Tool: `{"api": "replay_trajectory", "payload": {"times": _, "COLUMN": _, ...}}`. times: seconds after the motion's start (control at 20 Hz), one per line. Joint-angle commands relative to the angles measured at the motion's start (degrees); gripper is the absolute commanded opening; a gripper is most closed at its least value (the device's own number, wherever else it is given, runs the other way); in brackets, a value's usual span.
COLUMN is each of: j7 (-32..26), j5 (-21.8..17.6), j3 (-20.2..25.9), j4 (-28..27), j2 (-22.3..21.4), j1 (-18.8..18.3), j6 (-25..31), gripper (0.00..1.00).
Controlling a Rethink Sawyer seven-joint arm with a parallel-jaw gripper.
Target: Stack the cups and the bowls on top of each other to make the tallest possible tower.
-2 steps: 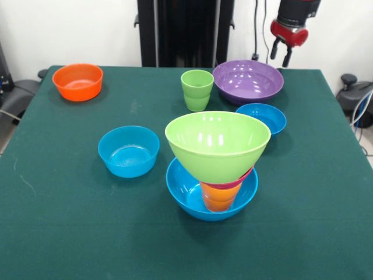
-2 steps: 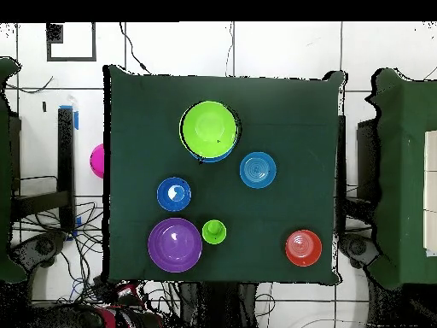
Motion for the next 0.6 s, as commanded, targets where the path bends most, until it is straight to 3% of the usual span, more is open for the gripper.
{"api": "replay_trajectory", "payload": {"times": 0.05, "j7": 13.65, "j5": 2.92, "j3": 4.34, "j4": -11.95, "j2": 6.33, "j1": -0.43, "j6": -5.0, "gripper": 1.0}}
{"api": "replay_trajectory", "payload": {"times": 0.4, "j7": 7.57, "j5": 4.36, "j3": 0.78, "j4": -14.29, "j2": 7.99, "j1": 2.71, "j6": -4.86, "gripper": 1.0}}
{"api": "replay_trajectory", "payload": {"times": 0.6, "j7": 1.95, "j5": 1.98, "j3": -2.71, "j4": -14.48, "j2": 6.15, "j1": 4.78, "j6": -3.01, "gripper": 1.0}}
